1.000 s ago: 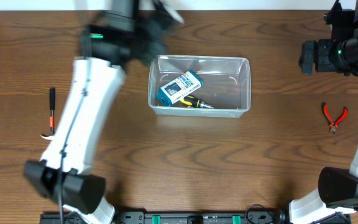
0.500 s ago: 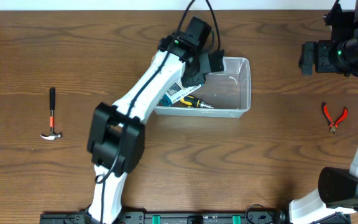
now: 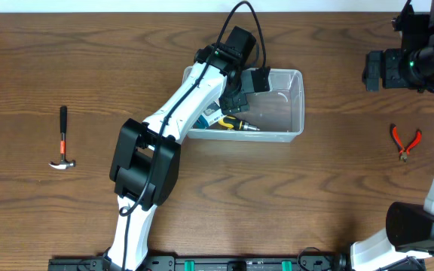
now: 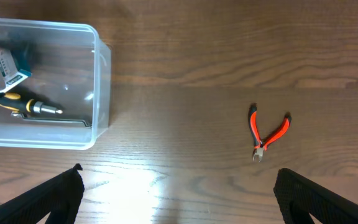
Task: Pack container
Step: 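Carry the small screwdriver with the left gripper and release it into the container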
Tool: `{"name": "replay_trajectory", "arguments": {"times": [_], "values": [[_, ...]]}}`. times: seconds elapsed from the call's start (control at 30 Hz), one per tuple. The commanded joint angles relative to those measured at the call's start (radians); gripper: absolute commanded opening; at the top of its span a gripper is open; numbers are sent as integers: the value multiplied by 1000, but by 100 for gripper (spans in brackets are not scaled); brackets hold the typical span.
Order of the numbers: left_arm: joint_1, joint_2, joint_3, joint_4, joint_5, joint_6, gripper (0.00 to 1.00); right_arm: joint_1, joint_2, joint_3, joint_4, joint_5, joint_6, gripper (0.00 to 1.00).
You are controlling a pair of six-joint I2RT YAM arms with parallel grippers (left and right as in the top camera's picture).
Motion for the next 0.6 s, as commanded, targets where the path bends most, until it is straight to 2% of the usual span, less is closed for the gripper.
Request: {"name": "replay_trajectory", "arguments": {"times": [0.0,0.1,0.2,0.33,0.5,0.57], "values": [[8,-3,8,-3,-15,-36,88,-4,3,-3,-1,3,-14,99],[8,-43,8,-19,-55,-106,96,-4,3,-3,2,1,-13,99],[10,-116,8,-69,-57,-119,99,-4,3,-3,26,-19,19,99],[50,-250,8,-134,-74,-299,98,-3,3,-2,57,-34,29,99],[197,-395,8,-240,-87,-481,98,10,-39,0,60,102,98,99],[286,-436,8,-237,-86,-541,98,4,-88,0,52,124,106,99]]}}
